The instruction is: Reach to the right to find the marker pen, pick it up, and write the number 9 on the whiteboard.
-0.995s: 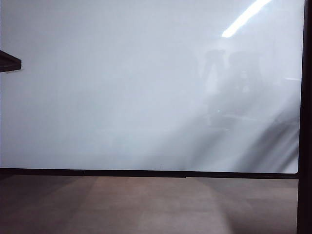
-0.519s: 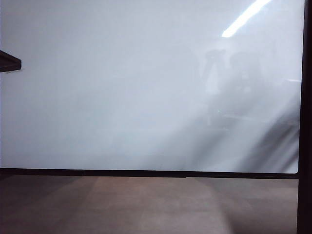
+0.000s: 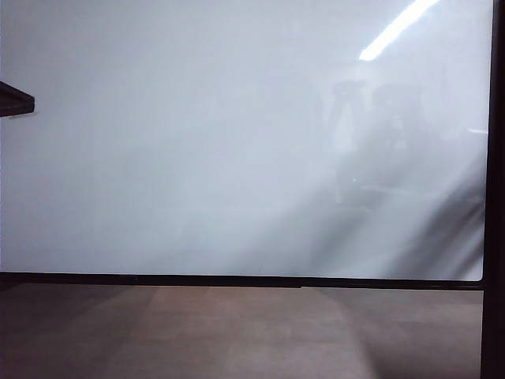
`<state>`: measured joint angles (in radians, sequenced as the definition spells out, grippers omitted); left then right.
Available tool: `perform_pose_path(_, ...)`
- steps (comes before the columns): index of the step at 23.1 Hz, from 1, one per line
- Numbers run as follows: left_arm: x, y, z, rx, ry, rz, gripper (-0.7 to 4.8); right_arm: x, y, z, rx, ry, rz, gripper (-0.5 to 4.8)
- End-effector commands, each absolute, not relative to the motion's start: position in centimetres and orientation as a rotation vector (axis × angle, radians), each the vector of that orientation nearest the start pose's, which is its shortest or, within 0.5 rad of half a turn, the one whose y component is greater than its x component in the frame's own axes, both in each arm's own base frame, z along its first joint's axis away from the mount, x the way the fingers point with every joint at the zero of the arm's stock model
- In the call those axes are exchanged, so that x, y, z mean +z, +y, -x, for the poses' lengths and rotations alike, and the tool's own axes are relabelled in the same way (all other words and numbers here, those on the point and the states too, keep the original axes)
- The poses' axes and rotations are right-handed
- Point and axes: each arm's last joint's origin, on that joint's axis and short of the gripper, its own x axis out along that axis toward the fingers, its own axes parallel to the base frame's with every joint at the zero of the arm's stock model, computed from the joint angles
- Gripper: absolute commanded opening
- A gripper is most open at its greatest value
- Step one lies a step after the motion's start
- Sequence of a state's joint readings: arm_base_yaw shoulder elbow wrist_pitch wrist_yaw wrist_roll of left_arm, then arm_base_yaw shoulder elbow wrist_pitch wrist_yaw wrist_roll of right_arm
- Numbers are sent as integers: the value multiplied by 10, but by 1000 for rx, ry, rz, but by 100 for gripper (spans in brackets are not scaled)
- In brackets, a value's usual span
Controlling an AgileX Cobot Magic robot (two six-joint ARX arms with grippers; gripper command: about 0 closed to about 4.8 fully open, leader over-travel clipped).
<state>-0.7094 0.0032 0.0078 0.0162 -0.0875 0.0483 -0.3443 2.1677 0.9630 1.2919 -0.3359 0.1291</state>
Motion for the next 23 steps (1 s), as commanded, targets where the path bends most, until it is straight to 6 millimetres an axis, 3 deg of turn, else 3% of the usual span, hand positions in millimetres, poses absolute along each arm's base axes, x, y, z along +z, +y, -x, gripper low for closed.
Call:
perform_pose_path(1, 168, -62, -75, -623, -40, -33, -5, 126, -129, -386, -4, -102, -90, 259)
perform_pose_path(10, 168, -62, -75, -623, -40, -33, -5, 132, -131, -391, 1, -121, -83, 259)
perform_pose_path(23, 168, -62, -75, -623, -40, -33, -5, 129, -130, -391, 5, -101, -90, 196)
